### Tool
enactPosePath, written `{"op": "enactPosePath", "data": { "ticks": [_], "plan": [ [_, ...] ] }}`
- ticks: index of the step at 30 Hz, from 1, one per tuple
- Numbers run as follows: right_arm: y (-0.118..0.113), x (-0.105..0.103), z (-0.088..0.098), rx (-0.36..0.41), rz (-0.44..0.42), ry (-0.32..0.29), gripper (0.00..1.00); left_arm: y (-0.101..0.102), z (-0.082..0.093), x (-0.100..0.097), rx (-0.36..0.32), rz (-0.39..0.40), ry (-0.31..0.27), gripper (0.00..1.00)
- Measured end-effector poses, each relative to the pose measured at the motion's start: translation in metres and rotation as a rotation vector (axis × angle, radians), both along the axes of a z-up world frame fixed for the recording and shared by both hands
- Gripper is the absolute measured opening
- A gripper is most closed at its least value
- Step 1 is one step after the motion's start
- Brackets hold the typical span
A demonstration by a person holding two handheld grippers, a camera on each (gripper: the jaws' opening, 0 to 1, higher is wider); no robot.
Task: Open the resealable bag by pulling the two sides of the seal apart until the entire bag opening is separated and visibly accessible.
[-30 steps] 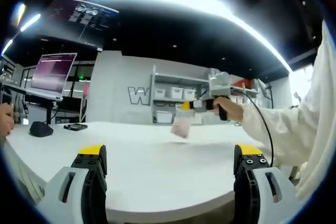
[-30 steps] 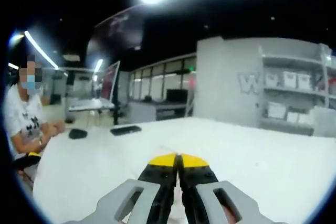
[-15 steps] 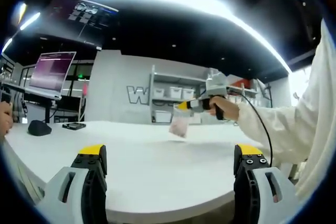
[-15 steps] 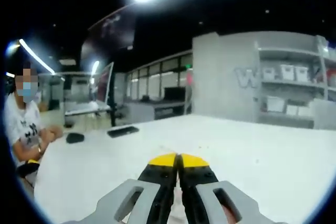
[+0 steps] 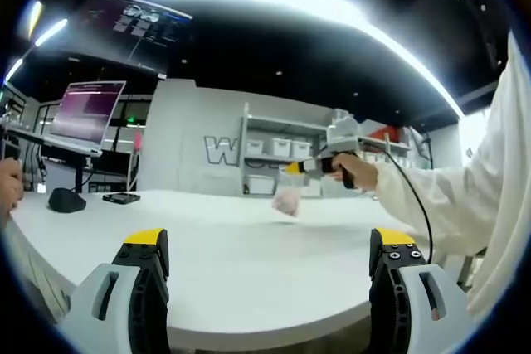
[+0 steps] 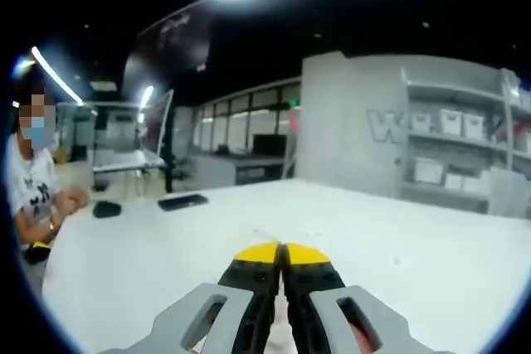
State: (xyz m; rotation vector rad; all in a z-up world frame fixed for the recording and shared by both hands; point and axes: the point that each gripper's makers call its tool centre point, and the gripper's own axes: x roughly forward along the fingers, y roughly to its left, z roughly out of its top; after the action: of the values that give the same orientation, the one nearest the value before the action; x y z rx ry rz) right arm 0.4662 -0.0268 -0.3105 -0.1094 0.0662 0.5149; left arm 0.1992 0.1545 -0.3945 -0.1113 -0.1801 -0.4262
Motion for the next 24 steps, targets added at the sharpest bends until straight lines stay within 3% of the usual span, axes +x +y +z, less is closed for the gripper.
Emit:
{"op": "enactPosePath", "data": {
  "ticks": [6,12,24],
  "plan": [
    [-0.002,0.005,0.002,-0.032,-0.006,-0.013,0.00,-0.001,-0.002,0.000,0.002,-0.003,0.003,0.99],
    [-0.003,0.006,0.001,-0.113,-0.019,-0.047,0.00,-0.003,-0.002,-0.001,0.002,-0.003,0.005,0.99],
    [-0.014,0.025,0.005,-0.184,-0.062,-0.059,0.00,-0.003,-0.004,0.000,0.002,-0.004,0.013,0.99]
  ]
}}
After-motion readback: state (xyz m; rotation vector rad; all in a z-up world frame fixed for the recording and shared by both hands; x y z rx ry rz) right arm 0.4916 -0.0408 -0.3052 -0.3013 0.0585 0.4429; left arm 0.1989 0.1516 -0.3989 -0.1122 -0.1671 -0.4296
